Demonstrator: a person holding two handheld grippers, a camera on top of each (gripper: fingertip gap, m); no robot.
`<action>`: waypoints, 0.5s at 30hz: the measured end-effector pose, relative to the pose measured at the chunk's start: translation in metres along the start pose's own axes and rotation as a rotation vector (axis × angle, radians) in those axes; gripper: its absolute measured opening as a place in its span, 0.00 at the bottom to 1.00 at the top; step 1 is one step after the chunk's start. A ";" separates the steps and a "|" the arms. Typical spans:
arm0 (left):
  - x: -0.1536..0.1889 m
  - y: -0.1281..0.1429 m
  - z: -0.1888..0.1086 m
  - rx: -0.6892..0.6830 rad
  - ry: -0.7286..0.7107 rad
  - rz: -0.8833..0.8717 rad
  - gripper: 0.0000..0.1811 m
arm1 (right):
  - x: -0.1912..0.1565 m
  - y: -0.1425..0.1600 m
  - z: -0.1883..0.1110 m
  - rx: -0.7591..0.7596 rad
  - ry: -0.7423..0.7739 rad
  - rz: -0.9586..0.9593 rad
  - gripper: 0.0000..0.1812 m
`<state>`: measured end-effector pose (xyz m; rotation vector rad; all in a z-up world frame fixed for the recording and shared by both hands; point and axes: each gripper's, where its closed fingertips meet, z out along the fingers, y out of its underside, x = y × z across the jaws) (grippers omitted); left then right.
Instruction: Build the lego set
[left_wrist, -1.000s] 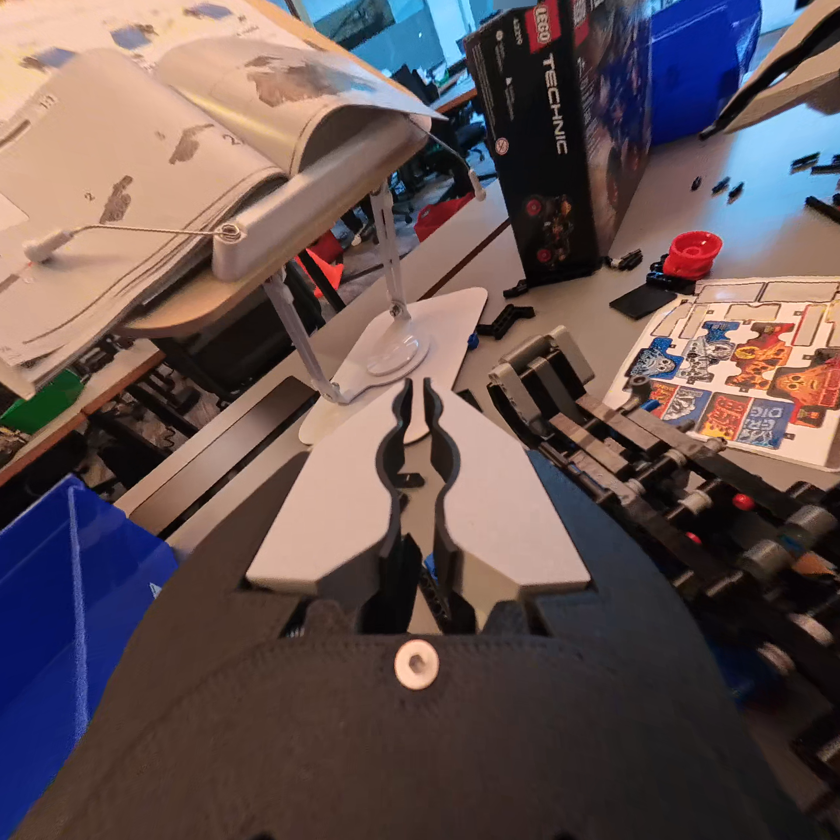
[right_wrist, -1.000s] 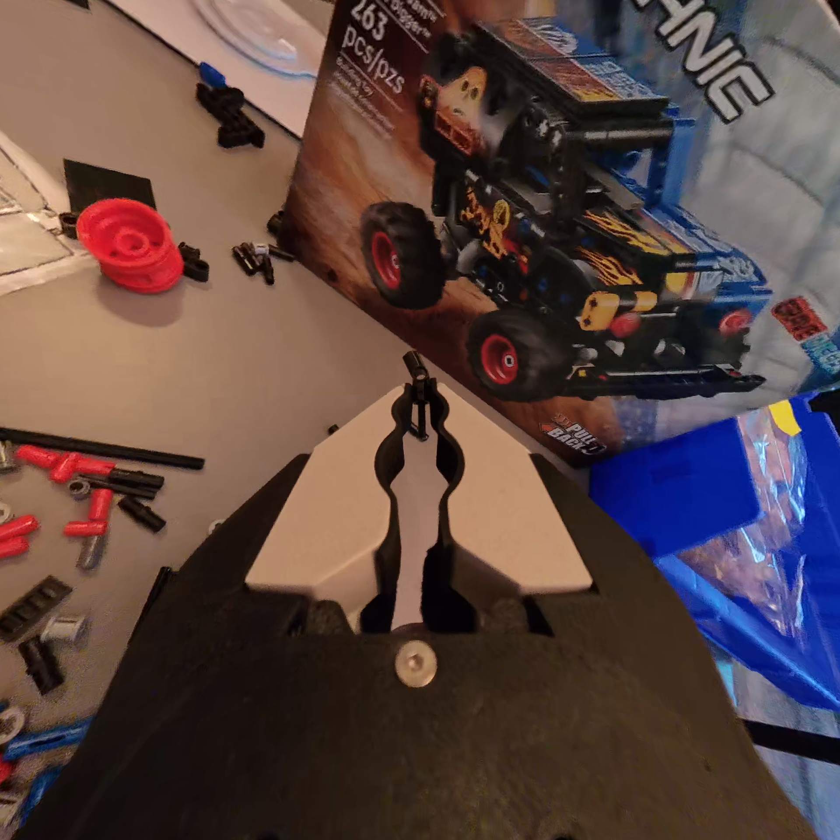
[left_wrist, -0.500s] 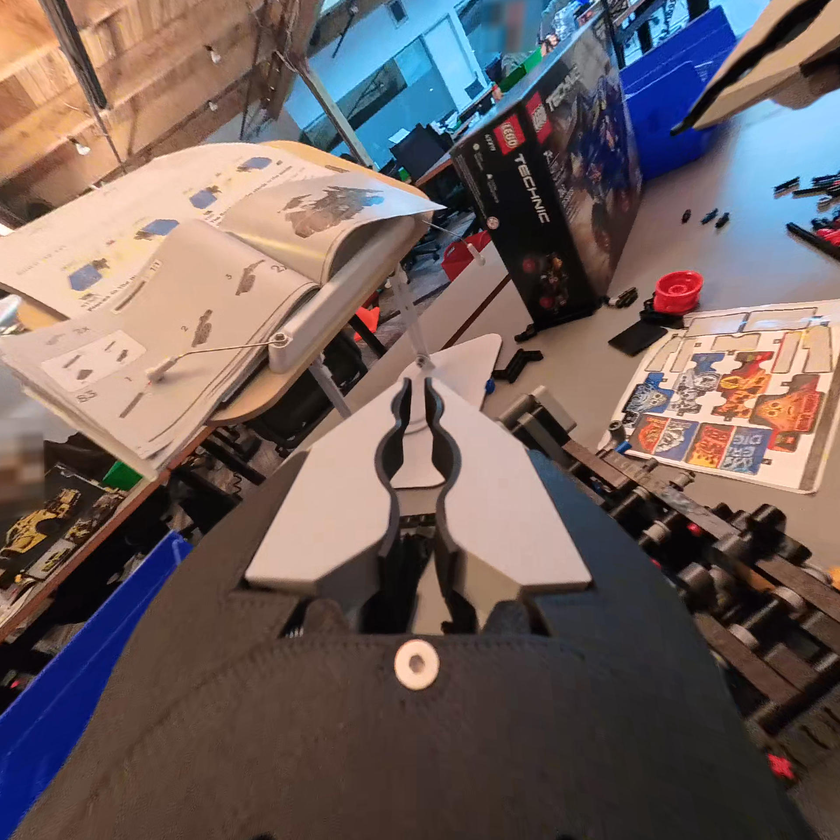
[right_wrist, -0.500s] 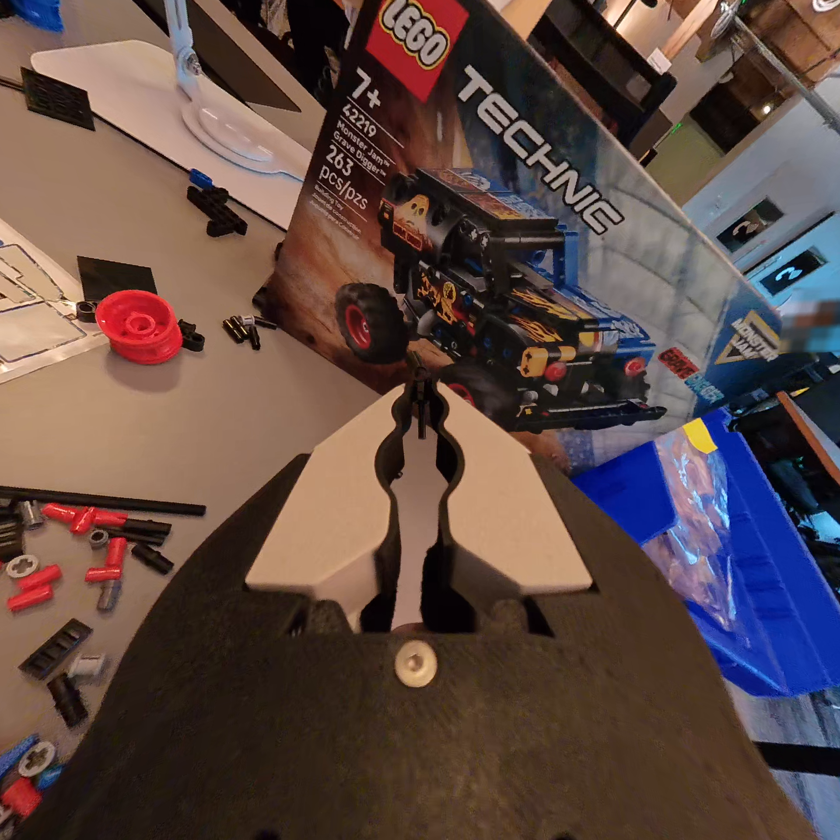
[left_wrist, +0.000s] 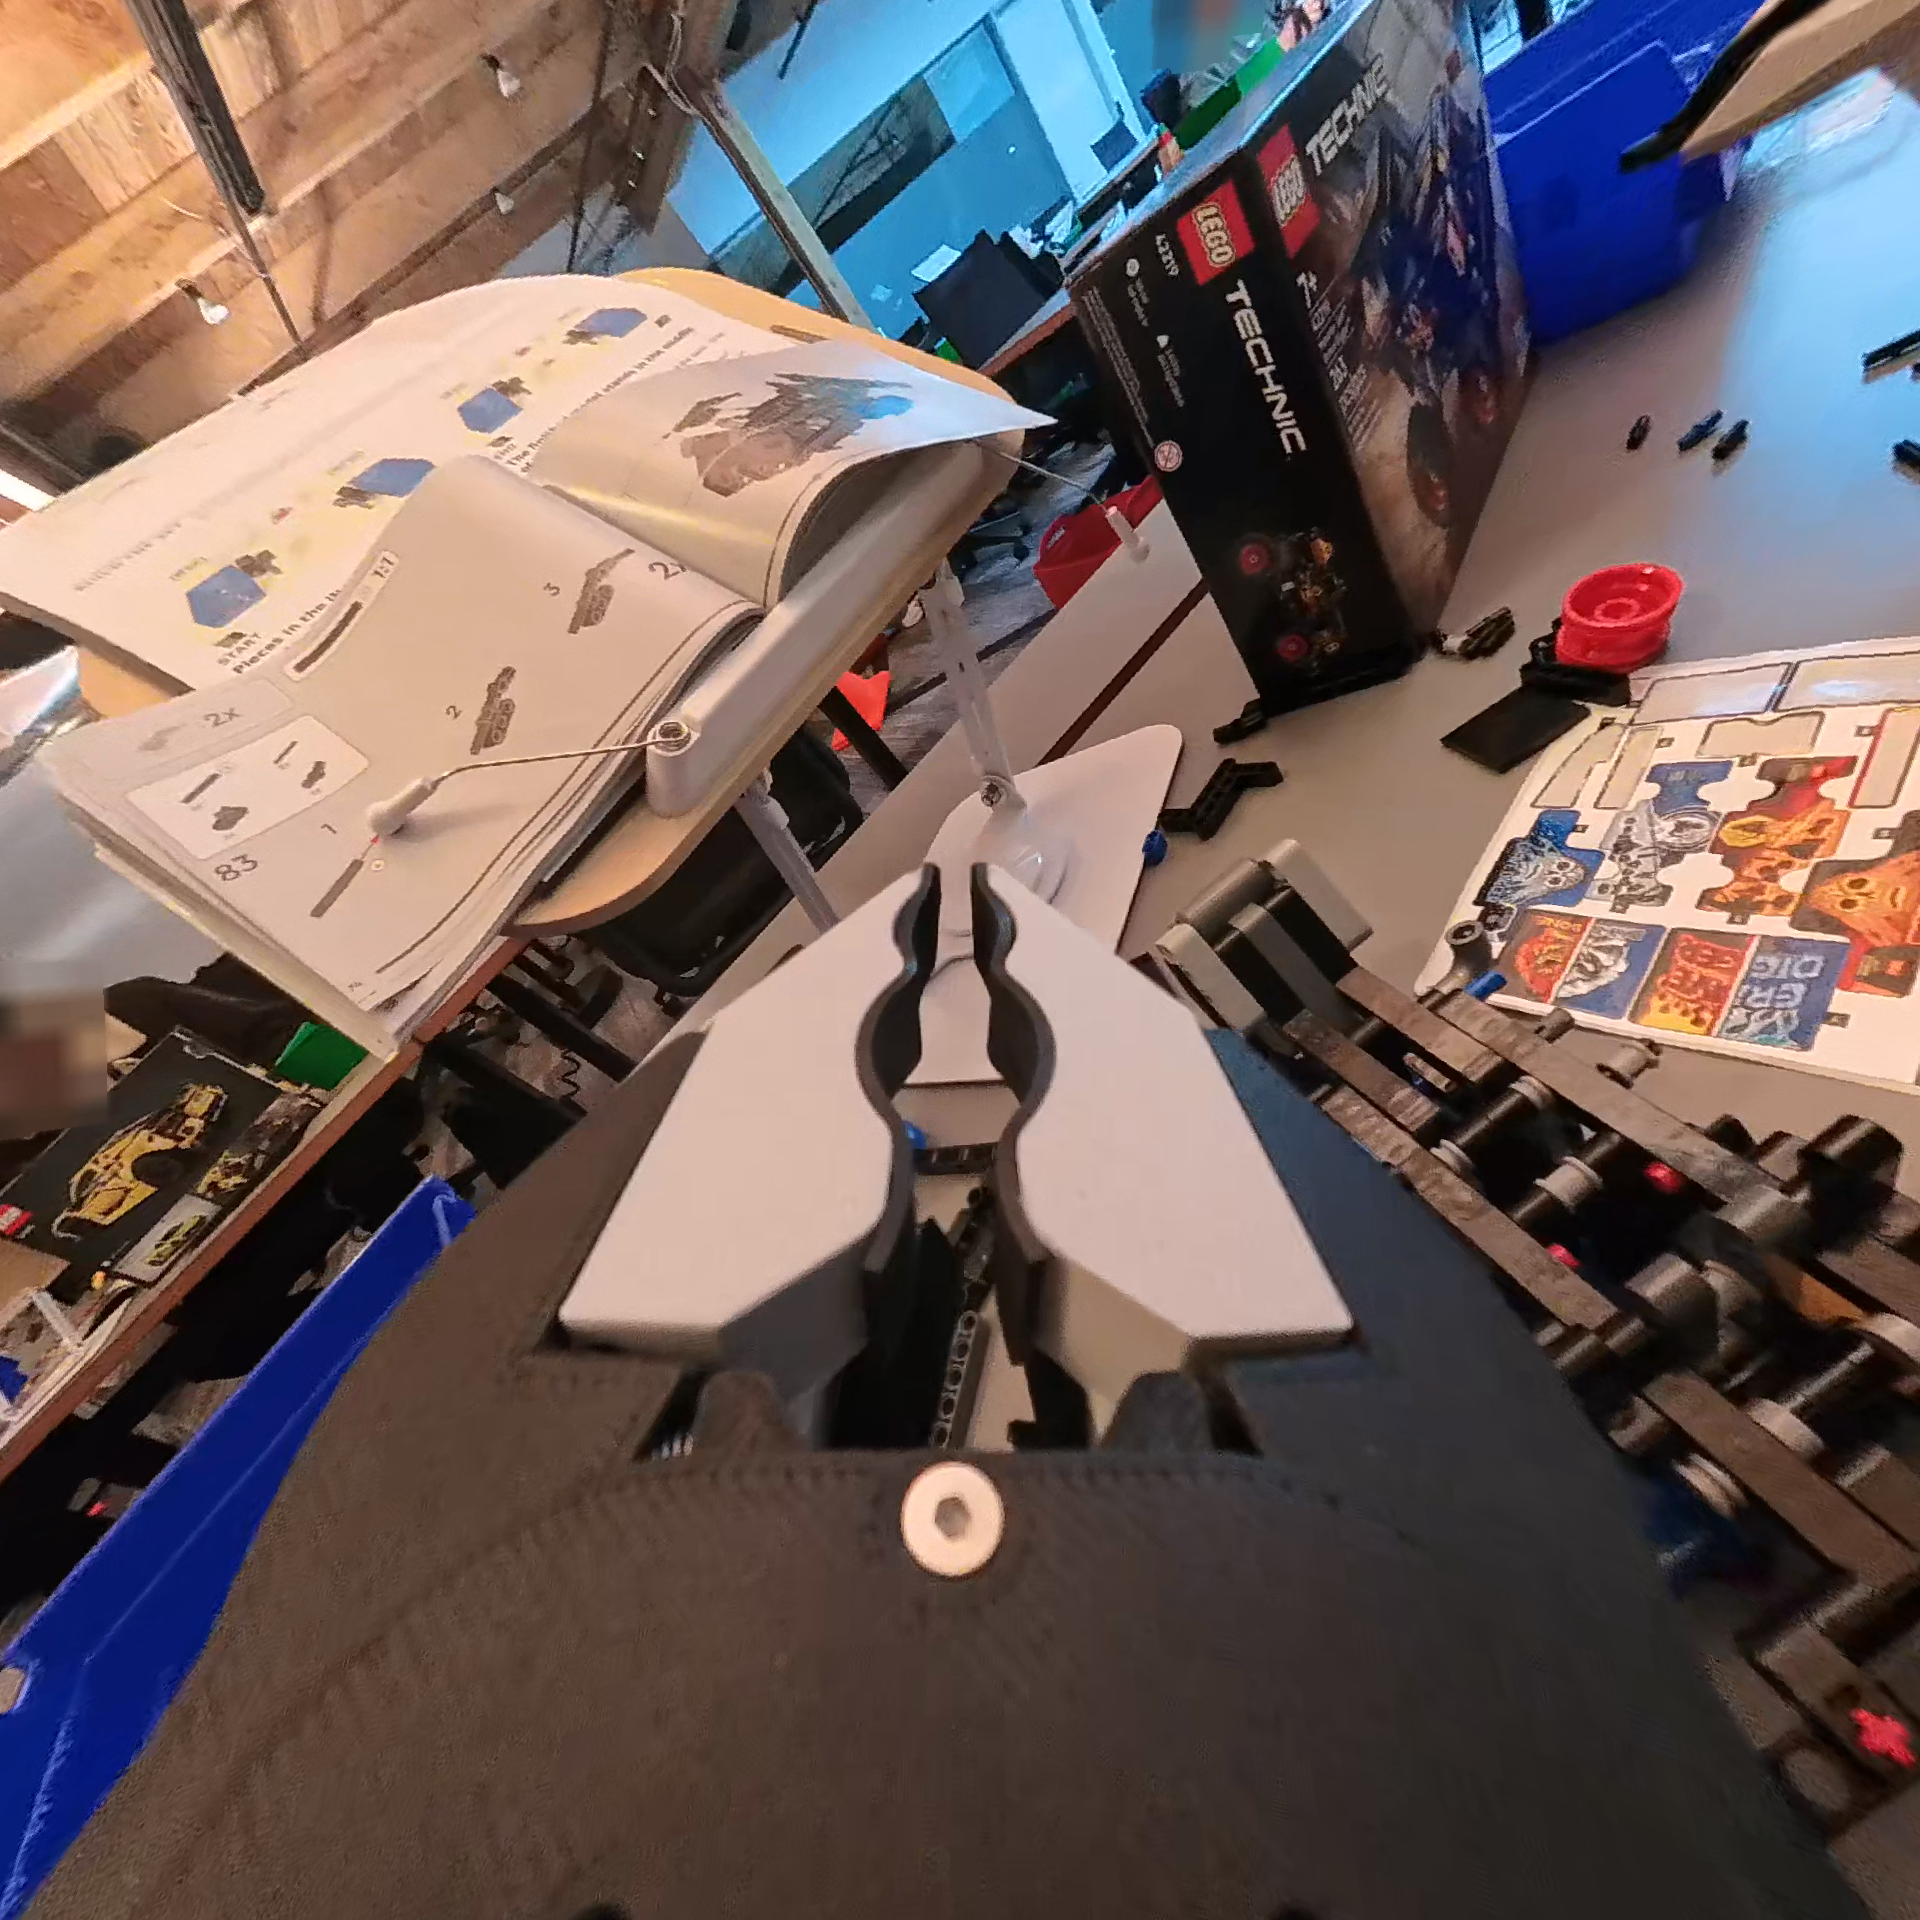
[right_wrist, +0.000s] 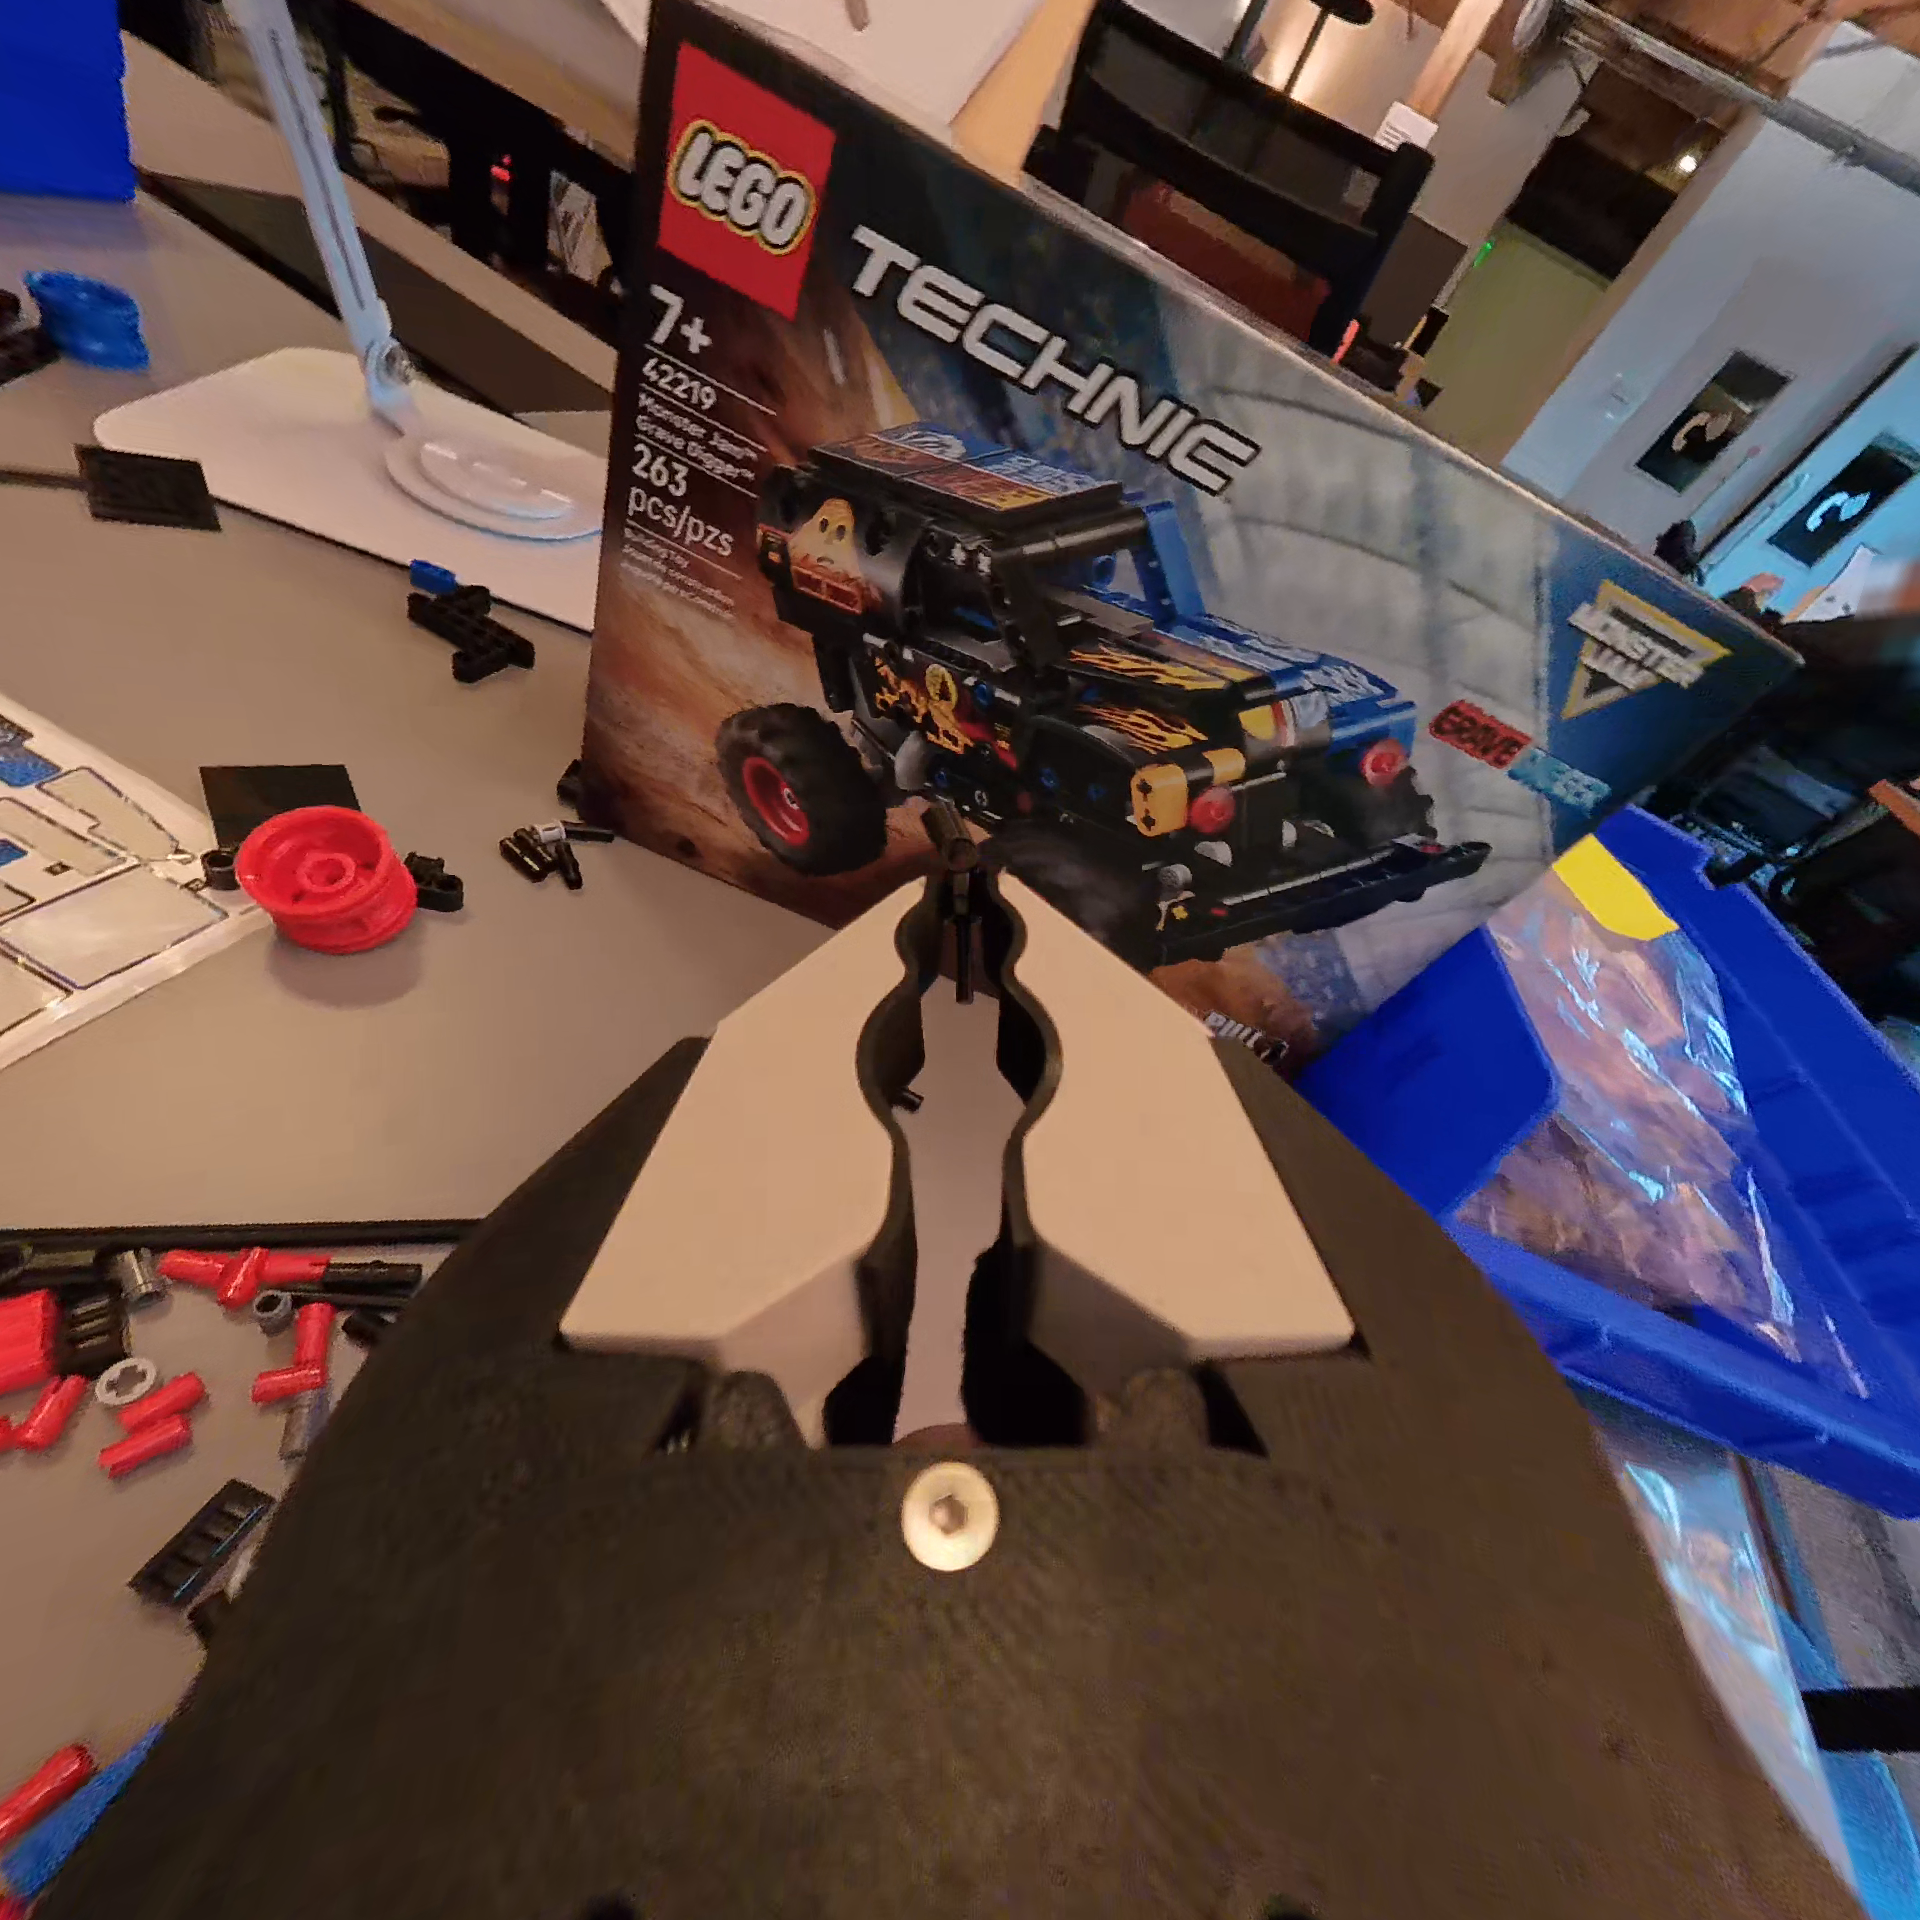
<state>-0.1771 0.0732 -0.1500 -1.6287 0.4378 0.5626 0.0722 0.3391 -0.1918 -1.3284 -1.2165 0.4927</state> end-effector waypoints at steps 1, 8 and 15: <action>0.000 -0.001 -0.001 0.009 0.005 -0.008 0.02 | 0.002 0.001 -0.001 0.002 0.005 0.010 0.03; 0.003 0.007 -0.001 -0.007 0.008 0.058 0.02 | 0.019 0.012 -0.003 -0.016 0.055 0.084 0.03; -0.005 0.008 -0.003 -0.009 -0.010 0.031 0.03 | 0.029 0.003 -0.011 0.022 0.071 0.092 0.03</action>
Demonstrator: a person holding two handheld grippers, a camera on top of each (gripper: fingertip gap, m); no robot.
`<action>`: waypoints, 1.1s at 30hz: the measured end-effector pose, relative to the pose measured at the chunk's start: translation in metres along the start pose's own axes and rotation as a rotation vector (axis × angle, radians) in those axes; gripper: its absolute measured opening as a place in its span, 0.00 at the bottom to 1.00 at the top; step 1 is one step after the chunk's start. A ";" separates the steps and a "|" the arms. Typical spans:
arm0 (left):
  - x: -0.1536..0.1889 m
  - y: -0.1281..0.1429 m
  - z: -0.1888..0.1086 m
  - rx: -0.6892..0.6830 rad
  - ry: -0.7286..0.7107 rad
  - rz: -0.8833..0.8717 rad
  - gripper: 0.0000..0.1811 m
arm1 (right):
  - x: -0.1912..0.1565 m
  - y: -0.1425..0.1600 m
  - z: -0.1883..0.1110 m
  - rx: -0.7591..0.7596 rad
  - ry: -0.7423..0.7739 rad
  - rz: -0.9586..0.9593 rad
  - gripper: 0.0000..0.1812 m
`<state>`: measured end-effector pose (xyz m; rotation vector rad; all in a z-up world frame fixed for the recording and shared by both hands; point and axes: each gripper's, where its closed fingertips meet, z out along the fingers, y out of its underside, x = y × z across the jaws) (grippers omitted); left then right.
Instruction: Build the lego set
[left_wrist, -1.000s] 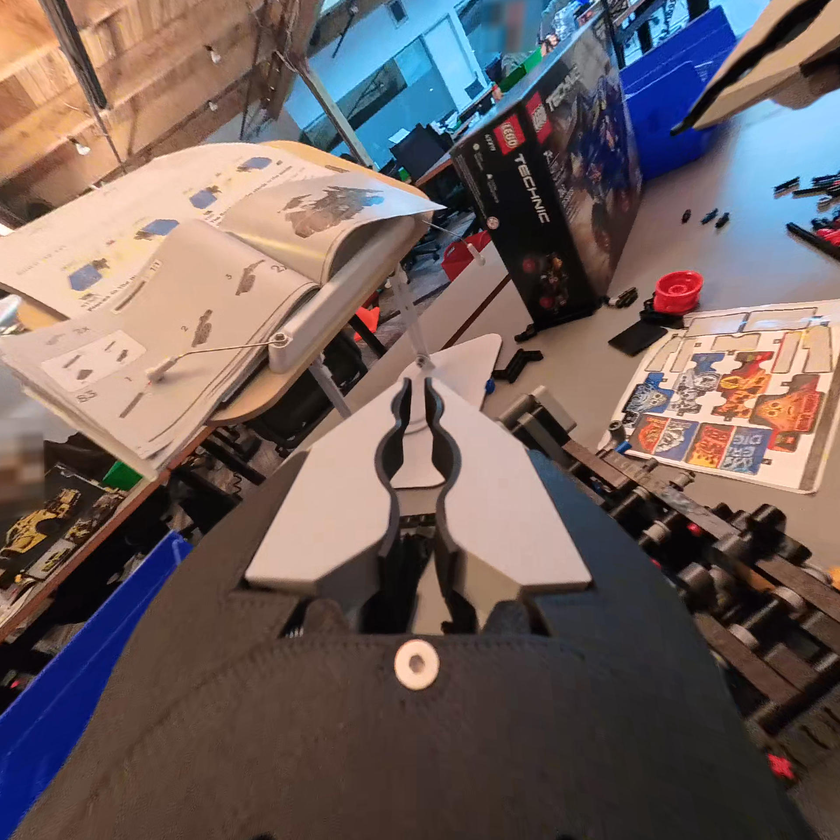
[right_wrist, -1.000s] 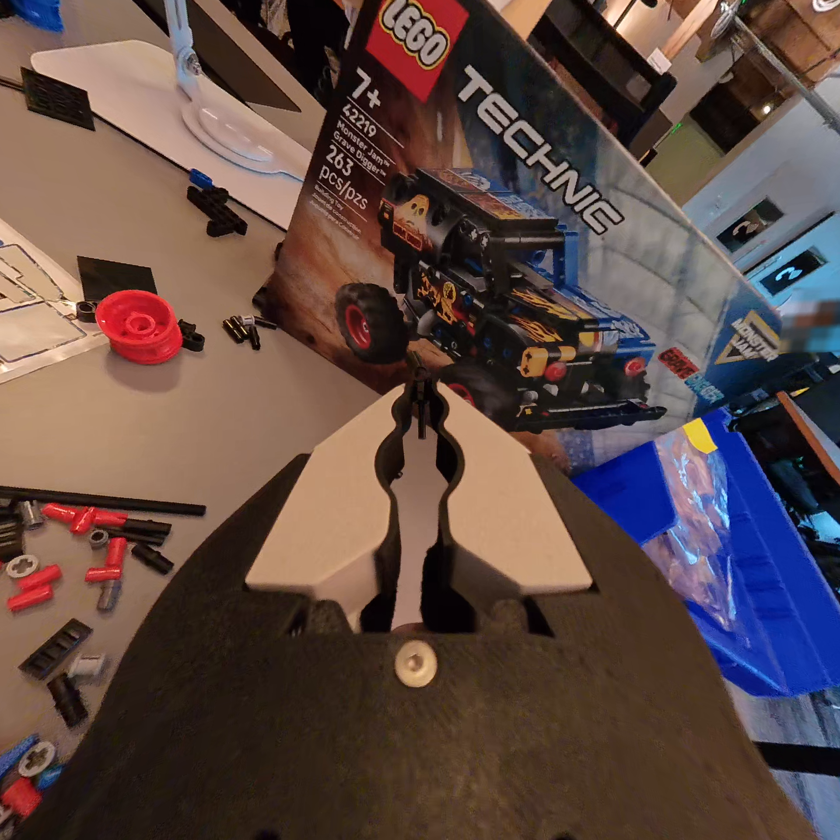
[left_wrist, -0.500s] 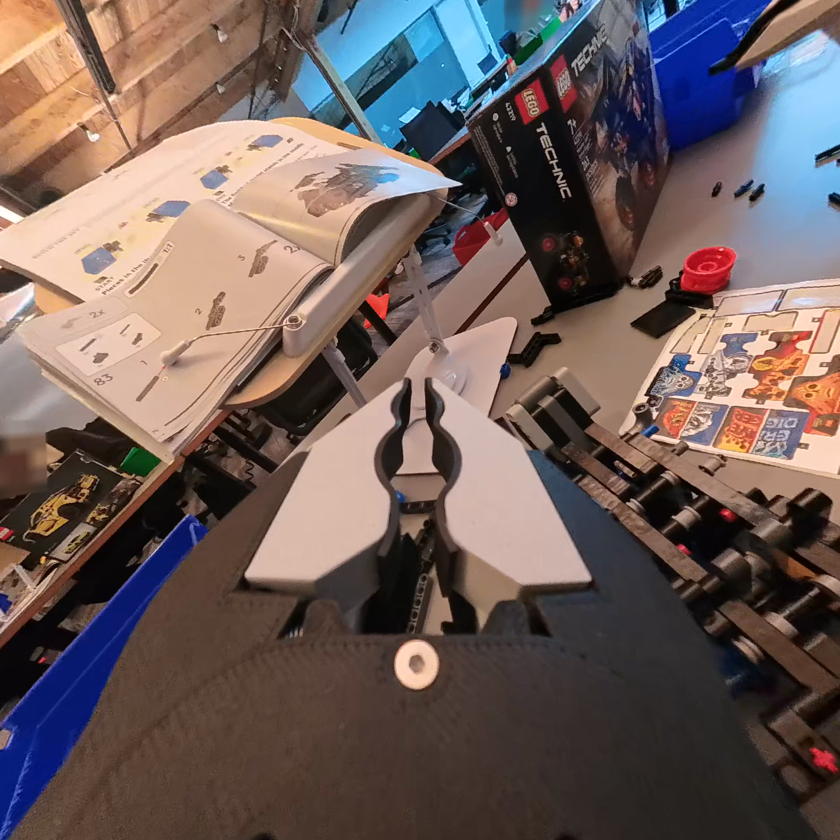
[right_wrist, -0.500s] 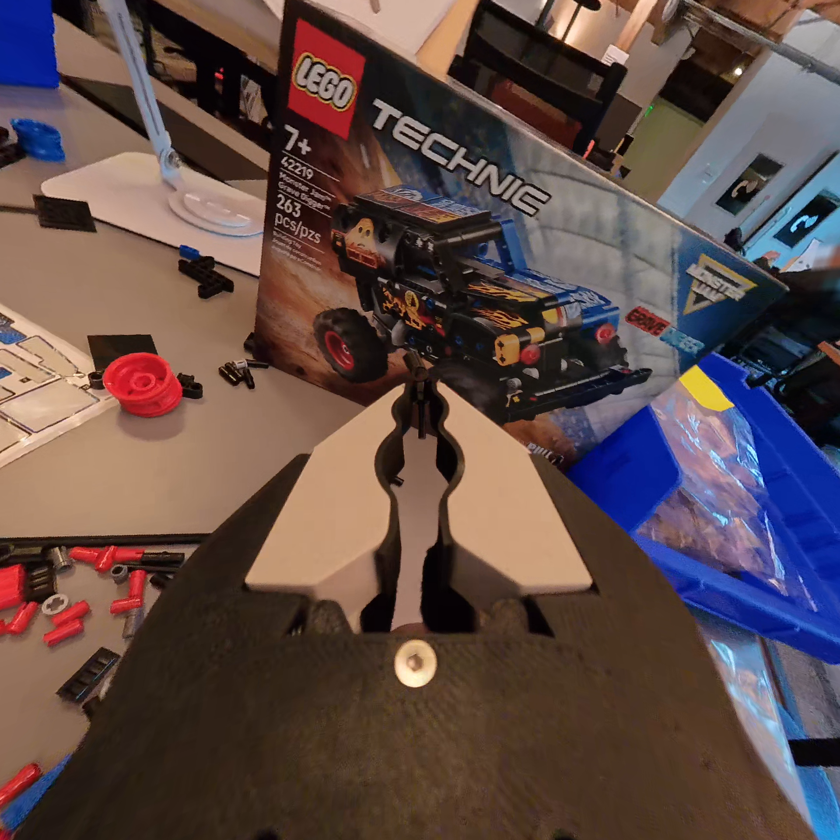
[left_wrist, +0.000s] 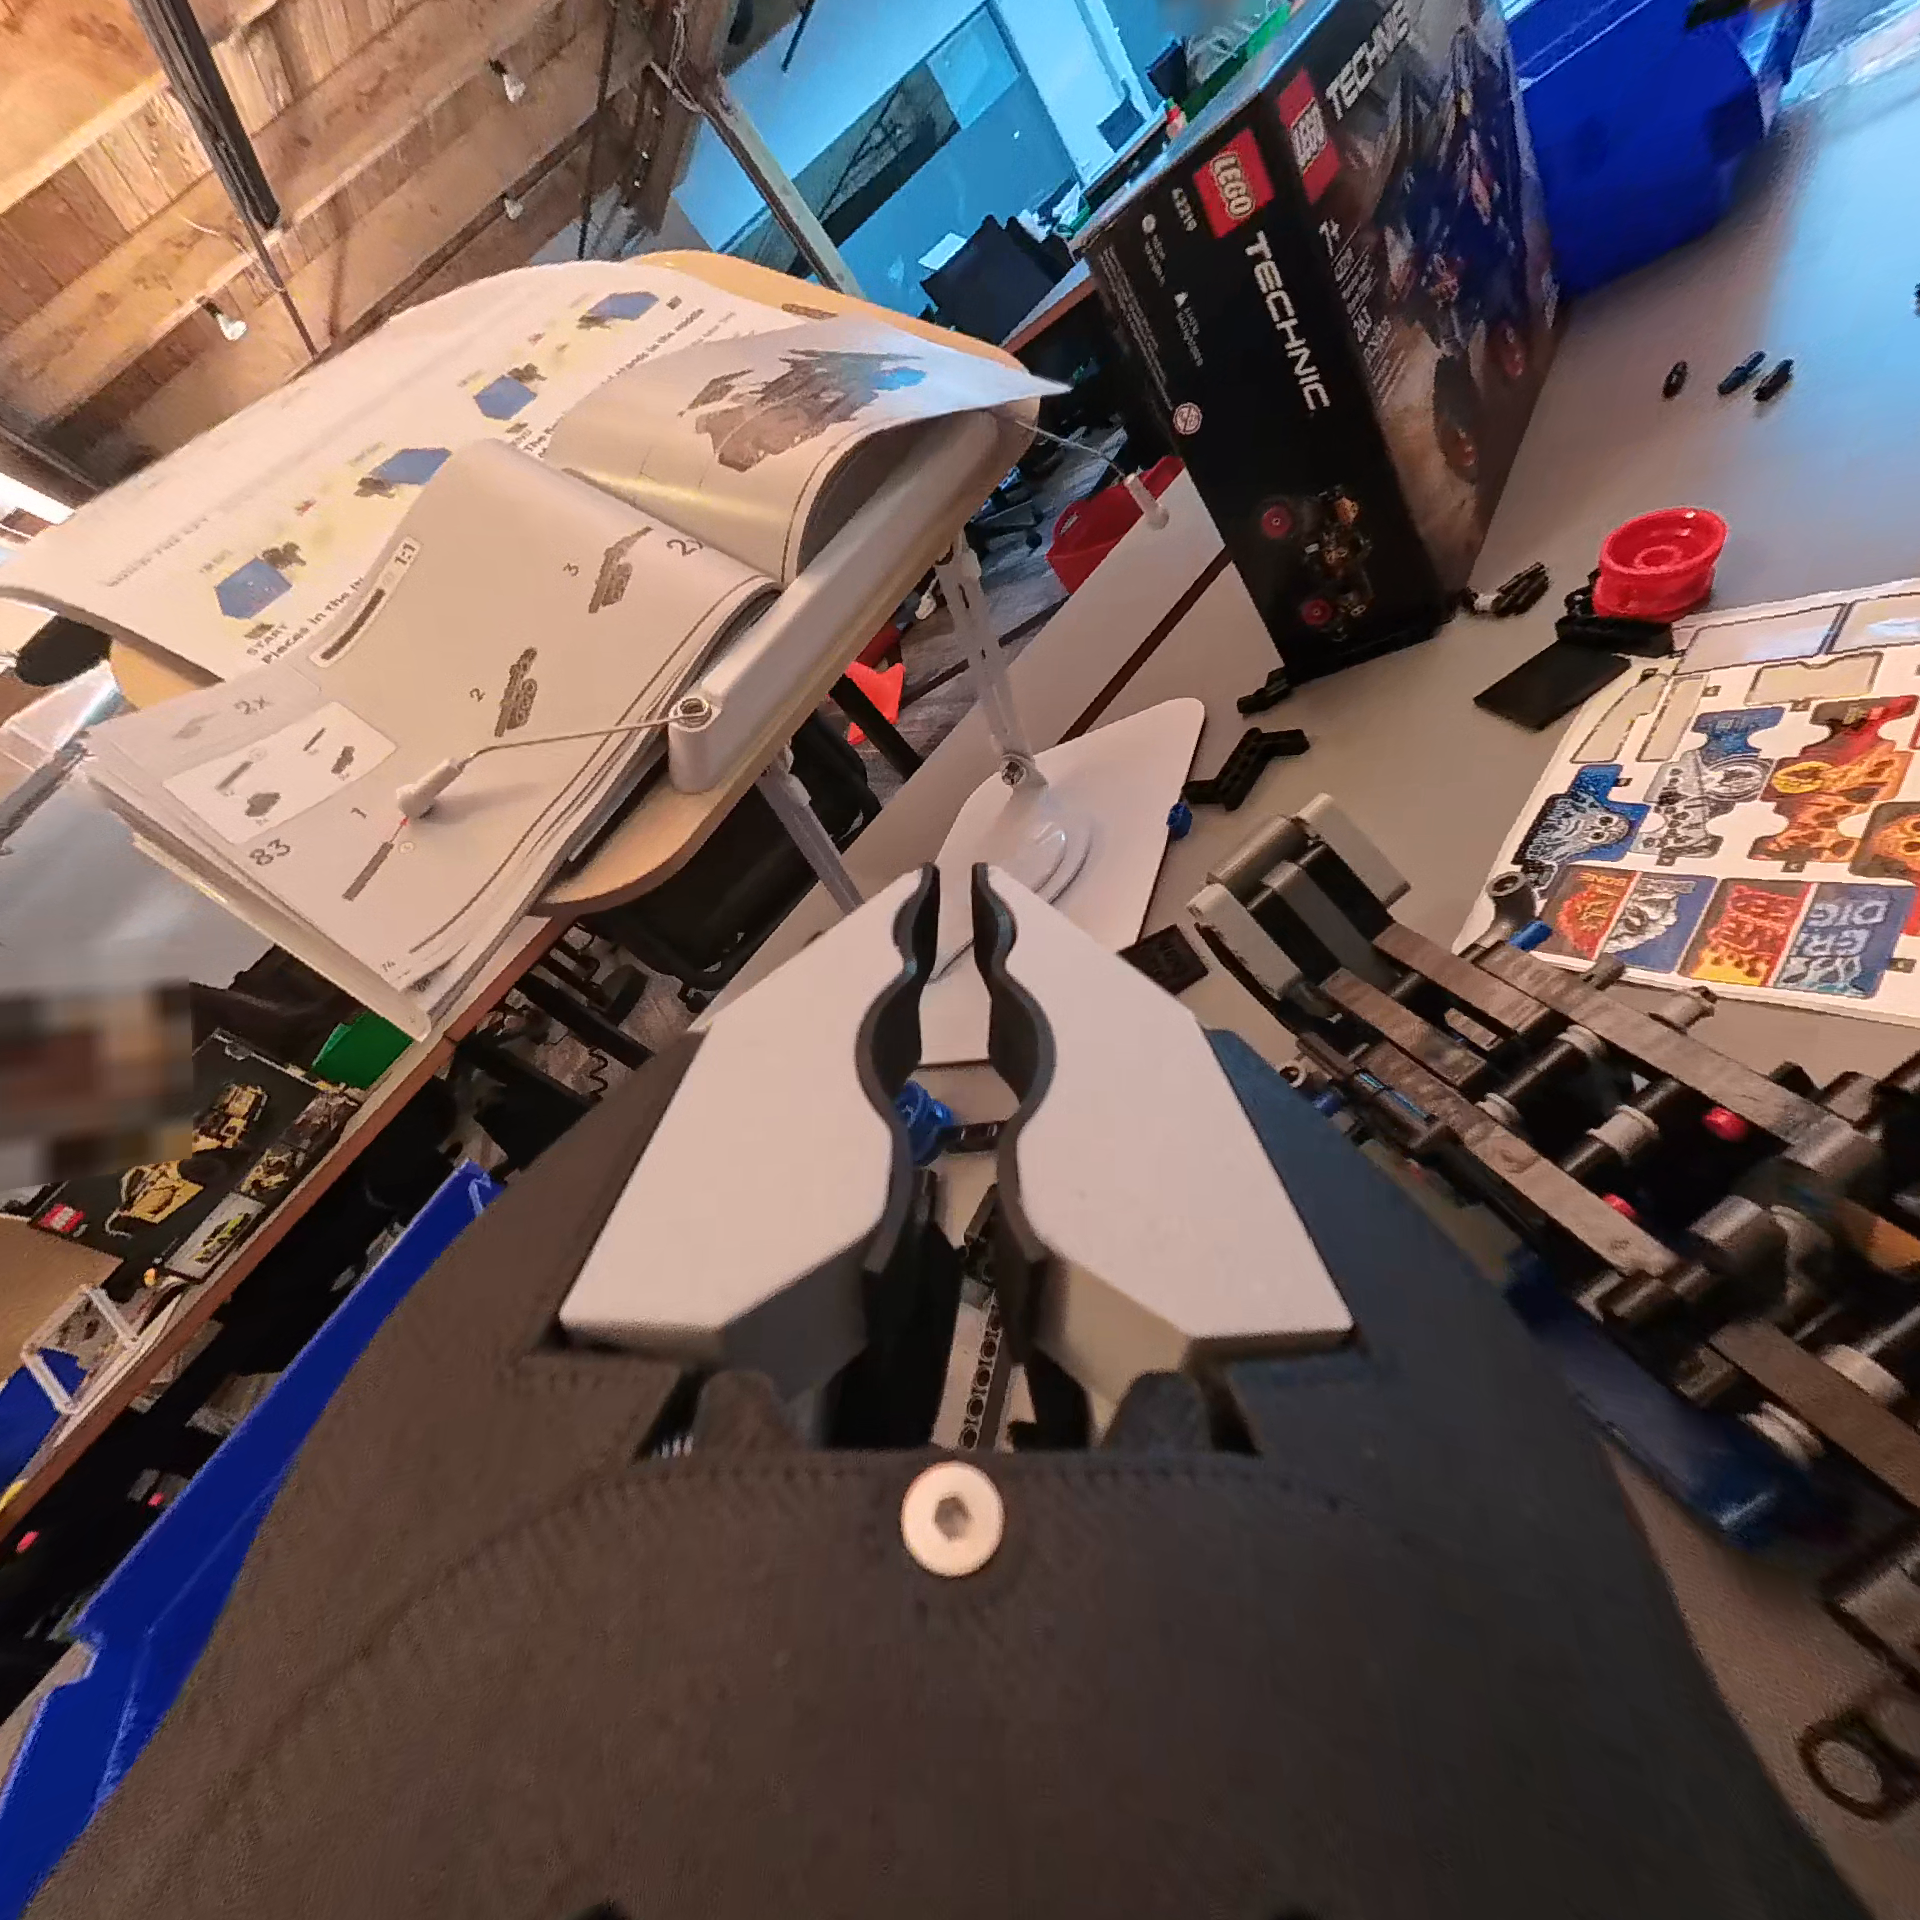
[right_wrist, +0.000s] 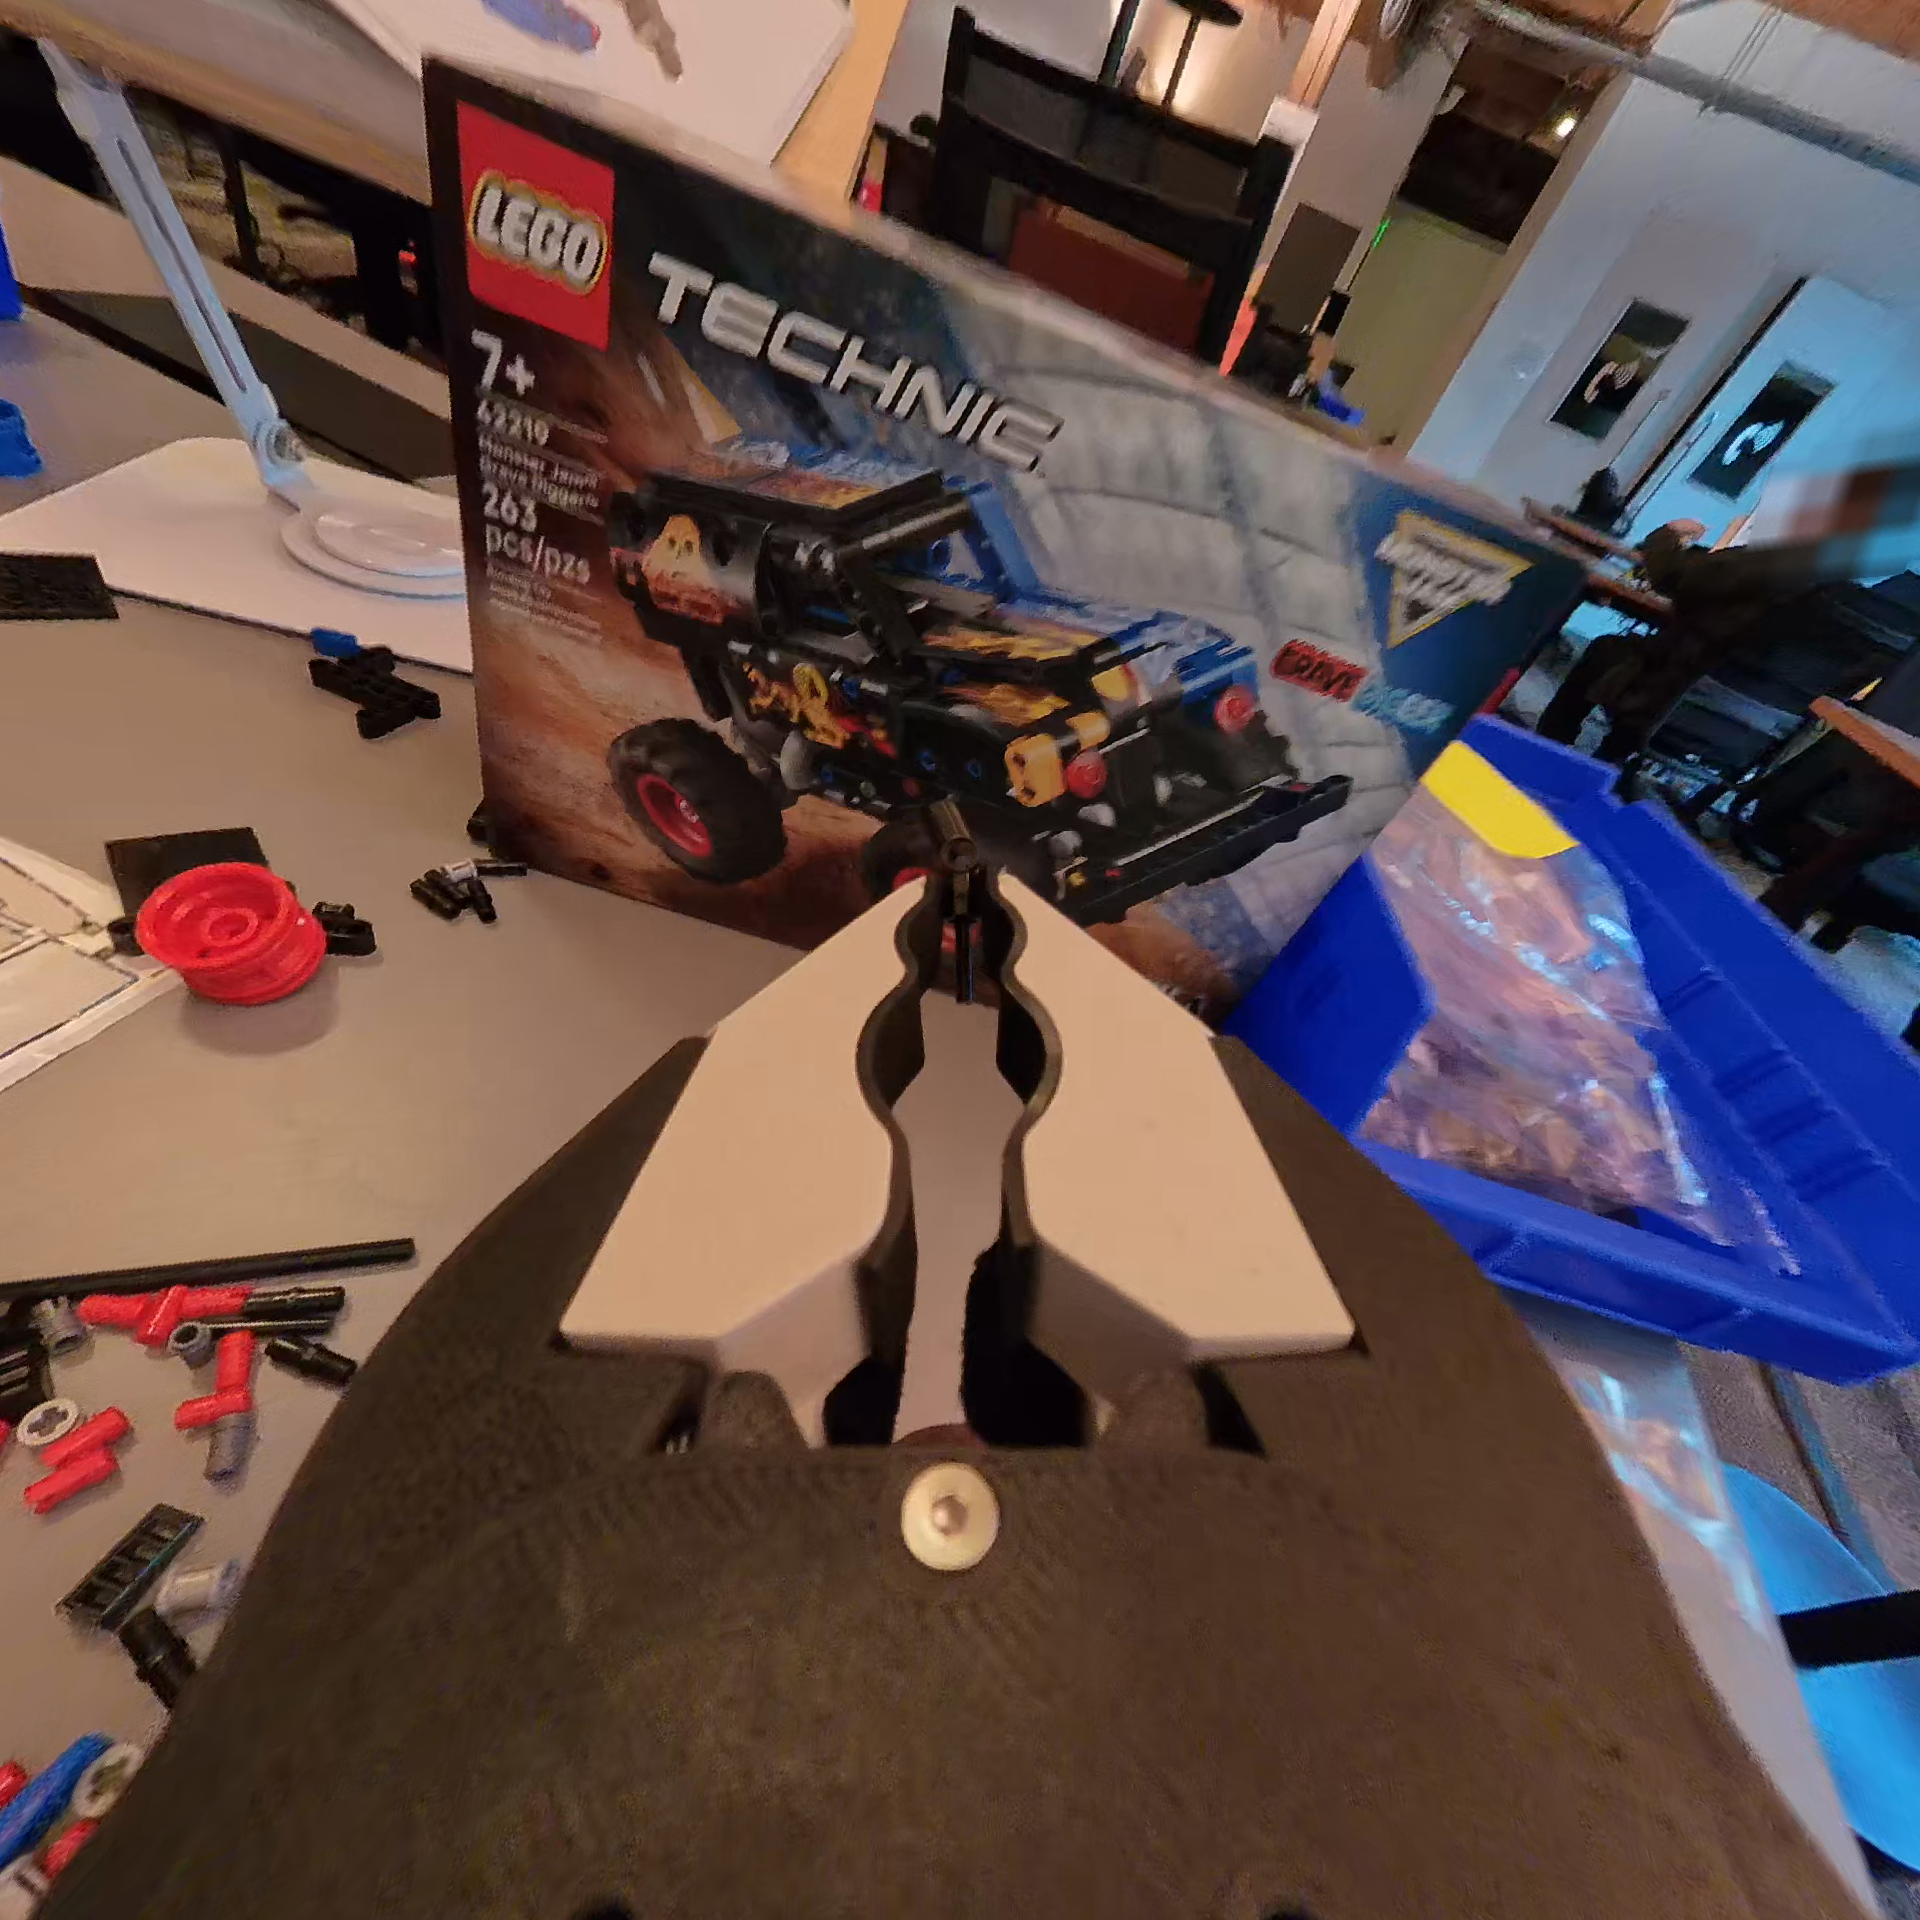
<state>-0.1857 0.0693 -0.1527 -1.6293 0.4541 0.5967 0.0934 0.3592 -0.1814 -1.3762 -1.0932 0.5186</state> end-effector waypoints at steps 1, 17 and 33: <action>0.001 -0.002 0.000 0.004 0.000 0.009 0.03 | 0.004 -0.007 -0.005 0.024 0.001 0.005 0.03; 0.008 0.019 0.009 -0.042 0.022 -0.060 0.03 | -0.161 0.012 -0.089 -0.269 -0.691 -0.156 0.03; 0.013 0.027 0.012 -0.083 0.024 -0.030 0.03 | -0.221 0.042 -0.096 -0.440 -0.854 -0.337 0.18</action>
